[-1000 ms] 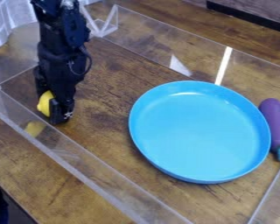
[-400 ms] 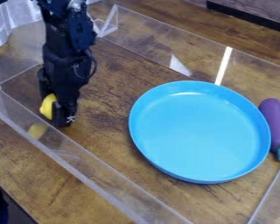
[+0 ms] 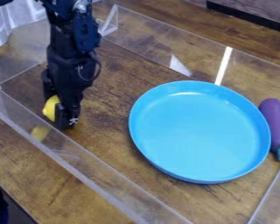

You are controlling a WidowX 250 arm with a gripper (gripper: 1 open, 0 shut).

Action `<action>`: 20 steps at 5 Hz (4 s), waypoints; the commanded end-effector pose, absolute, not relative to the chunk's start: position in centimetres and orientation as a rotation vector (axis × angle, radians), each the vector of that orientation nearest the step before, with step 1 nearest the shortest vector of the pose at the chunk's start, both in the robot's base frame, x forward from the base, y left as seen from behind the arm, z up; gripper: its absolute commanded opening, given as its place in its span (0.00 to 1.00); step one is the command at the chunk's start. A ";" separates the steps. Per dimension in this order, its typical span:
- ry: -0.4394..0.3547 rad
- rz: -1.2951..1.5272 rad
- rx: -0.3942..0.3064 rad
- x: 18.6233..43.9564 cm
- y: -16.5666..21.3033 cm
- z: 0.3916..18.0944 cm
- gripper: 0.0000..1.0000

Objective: Put the lemon on the blue tray

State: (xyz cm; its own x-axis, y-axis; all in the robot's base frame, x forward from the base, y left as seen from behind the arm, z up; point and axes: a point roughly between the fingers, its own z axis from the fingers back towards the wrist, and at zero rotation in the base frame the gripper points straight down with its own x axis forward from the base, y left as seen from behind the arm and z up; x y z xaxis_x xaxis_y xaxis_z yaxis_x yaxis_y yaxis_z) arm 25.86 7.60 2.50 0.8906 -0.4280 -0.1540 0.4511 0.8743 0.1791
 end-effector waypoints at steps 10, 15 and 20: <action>0.030 -0.564 0.427 29.1 2.3 15.4 0.00; 0.013 -0.654 0.451 29.0 -1.9 15.3 0.00; -0.018 -0.795 0.435 31.4 -8.7 12.8 1.00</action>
